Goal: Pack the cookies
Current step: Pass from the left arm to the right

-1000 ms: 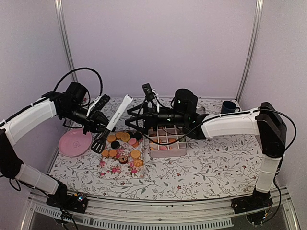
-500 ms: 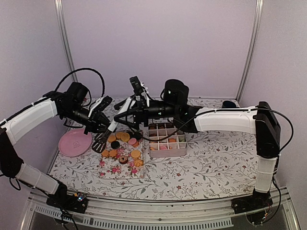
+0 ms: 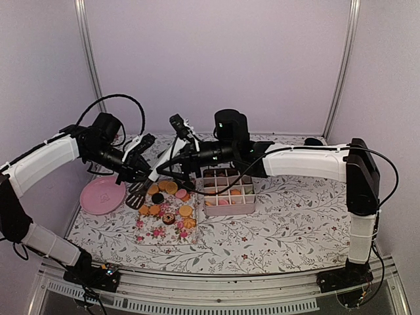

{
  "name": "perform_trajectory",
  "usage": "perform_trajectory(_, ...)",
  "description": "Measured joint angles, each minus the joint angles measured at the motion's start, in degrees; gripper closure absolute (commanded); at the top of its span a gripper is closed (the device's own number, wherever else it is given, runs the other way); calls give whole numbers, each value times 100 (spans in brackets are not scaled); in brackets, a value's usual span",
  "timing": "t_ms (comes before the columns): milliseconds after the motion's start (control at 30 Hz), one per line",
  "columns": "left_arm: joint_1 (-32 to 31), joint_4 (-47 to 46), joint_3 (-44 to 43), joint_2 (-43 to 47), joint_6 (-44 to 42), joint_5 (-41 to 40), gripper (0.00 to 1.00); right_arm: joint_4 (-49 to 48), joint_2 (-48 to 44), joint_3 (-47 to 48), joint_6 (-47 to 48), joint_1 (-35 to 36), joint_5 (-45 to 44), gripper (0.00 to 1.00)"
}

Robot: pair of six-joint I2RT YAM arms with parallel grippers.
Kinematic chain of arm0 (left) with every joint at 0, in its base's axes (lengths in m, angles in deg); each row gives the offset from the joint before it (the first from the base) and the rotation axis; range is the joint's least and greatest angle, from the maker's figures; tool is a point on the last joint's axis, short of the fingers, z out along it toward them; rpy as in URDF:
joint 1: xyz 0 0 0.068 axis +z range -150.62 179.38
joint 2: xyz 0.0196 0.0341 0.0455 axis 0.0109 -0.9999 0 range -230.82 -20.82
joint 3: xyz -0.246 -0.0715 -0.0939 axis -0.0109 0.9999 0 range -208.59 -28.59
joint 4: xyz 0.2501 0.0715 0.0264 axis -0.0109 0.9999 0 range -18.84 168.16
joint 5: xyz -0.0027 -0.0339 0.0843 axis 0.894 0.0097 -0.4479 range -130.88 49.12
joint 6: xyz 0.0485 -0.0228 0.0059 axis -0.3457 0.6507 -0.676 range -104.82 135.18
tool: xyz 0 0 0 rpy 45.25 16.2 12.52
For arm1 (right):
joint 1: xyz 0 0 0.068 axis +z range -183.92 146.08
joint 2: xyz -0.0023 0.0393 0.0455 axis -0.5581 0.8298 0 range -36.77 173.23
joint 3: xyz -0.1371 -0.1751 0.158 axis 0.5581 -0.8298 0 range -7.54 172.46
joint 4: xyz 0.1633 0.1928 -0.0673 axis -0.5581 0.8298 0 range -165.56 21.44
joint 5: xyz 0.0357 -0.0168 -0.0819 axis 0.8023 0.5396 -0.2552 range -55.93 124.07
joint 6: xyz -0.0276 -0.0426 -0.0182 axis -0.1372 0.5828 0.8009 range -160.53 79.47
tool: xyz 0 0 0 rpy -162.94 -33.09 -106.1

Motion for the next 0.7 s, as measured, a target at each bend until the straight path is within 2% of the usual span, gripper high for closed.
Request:
perform_trajectory(300, 0, -136, 0, -28, 116, -175, 100, 81, 0, 0, 168, 33, -472, 58)
perform_trajectory(400, 0, -271, 0, -28, 173, -280, 100, 90, 0, 0, 168, 33, -656, 60)
perform_trajectory(433, 2, -310, 0, -28, 186, -315, 96, 90, 0, 0, 168, 33, -697, 60)
perform_trajectory(500, 2, -400, 0, -28, 223, -396, 79, 94, -2, 0, 170, 33, -796, 60)
perform_trajectory(633, 0, -654, 7, -28, 527, -573, 54, 175, -4, -35, 260, 87, -1036, 60)
perform_trajectory(700, 9, -780, 28, -28, 654, -726, 49, 240, -4, -122, 304, 133, -1196, 59)
